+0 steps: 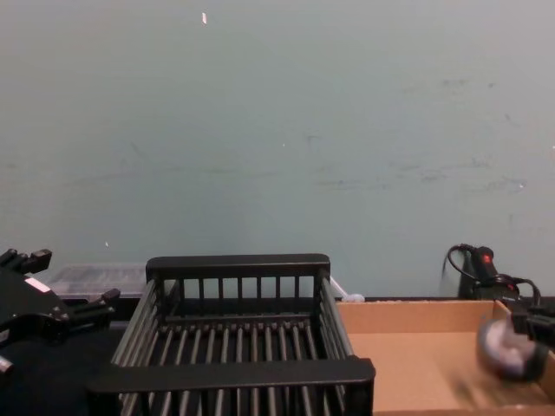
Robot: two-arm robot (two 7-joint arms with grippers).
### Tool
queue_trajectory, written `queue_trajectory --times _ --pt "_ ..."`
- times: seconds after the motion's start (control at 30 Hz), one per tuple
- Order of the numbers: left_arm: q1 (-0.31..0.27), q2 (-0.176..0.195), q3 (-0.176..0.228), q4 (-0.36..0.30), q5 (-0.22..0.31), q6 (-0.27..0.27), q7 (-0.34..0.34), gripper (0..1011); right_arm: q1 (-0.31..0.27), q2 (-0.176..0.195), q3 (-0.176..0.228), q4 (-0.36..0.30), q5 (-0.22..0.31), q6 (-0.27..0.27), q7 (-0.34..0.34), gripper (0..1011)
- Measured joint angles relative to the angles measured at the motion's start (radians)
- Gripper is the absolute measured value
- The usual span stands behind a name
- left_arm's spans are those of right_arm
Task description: Pick up the white tape and place it into the black box , Pick up the silver tape and place it into the brown box.
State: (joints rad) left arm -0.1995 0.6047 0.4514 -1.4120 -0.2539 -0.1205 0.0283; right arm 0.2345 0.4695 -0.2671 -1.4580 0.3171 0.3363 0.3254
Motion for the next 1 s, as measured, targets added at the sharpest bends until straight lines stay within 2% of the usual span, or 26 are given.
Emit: queue_trajectory --times 0.2,0.23,0.37,0.47,0.6,0.67,0.9,1.0 --pt "0.000 0.000 0.000 0.000 0.000 0.000 0.000 1001 -0.001 0.001 0.001 -0.001 0.000 0.000 0.000 405" --pt "0.000 0.000 0.000 0.000 0.000 0.000 0.000 1001 -0.001 0.001 0.001 -0.001 0.000 0.000 0.000 405" --pt "0.000 0.000 0.000 0.000 0.000 0.000 0.000 1001 -0.001 0.001 0.001 -0.002 0.000 -0.001 0.000 527" --pt "0.000 0.000 0.000 0.000 0.000 0.000 0.000 1001 -0.001 0.001 0.001 -0.002 0.001 -0.001 0.000 648" --pt "0.000 0.000 0.000 0.000 0.000 0.000 0.000 1001 -0.002 0.001 0.001 -0.002 0.001 -0.001 0.000 737" --pt "0.000 0.000 0.000 0.000 0.000 0.000 0.000 1001 -0.002 0.001 0.001 -0.002 0.001 -0.001 0.000 839" --pt "0.000 0.000 0.000 0.000 0.000 0.000 0.000 1001 -0.002 0.001 0.001 -0.003 0.001 -0.001 0.000 998" --pt "0.000 0.000 0.000 0.000 0.000 0.000 0.000 1001 -0.002 0.001 0.001 -0.003 0.002 -0.001 0.000 1002"
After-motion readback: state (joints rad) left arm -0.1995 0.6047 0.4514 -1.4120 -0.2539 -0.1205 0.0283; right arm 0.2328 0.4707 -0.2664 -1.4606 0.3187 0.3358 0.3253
